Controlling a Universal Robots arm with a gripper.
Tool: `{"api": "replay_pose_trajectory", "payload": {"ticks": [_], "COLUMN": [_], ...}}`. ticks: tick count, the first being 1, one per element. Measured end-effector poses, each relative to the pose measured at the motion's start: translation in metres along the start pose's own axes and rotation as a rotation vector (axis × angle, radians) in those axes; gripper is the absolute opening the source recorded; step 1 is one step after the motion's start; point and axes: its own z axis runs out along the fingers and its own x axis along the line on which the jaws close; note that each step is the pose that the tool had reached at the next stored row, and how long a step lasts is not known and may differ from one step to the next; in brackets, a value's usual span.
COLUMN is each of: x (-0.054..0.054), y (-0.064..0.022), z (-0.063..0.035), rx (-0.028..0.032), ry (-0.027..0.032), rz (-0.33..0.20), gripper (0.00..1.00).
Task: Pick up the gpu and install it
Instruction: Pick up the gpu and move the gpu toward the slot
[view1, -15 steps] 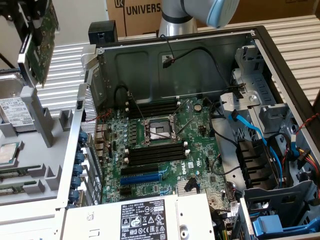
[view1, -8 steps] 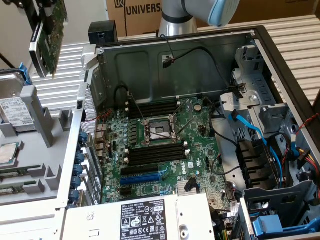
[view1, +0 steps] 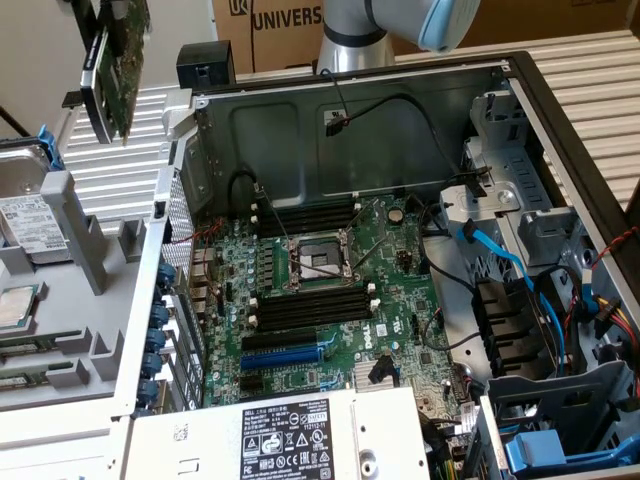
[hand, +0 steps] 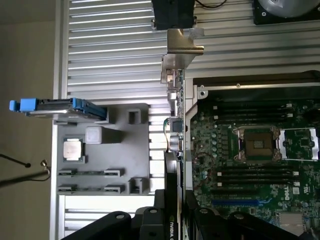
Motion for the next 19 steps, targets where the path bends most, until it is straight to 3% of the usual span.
{"api": "replay_pose_trajectory", "payload": {"ticks": [7,19], "x": [-0.017,-0.044], "y": [0.0013,0.0026], "z": [-0.0047,-0.0082], "rx": [0.0018,0.0043], "ry": [0.0206,0.0255], "rz": [-0.008,-0.058], "gripper": [0.26,0.26]}}
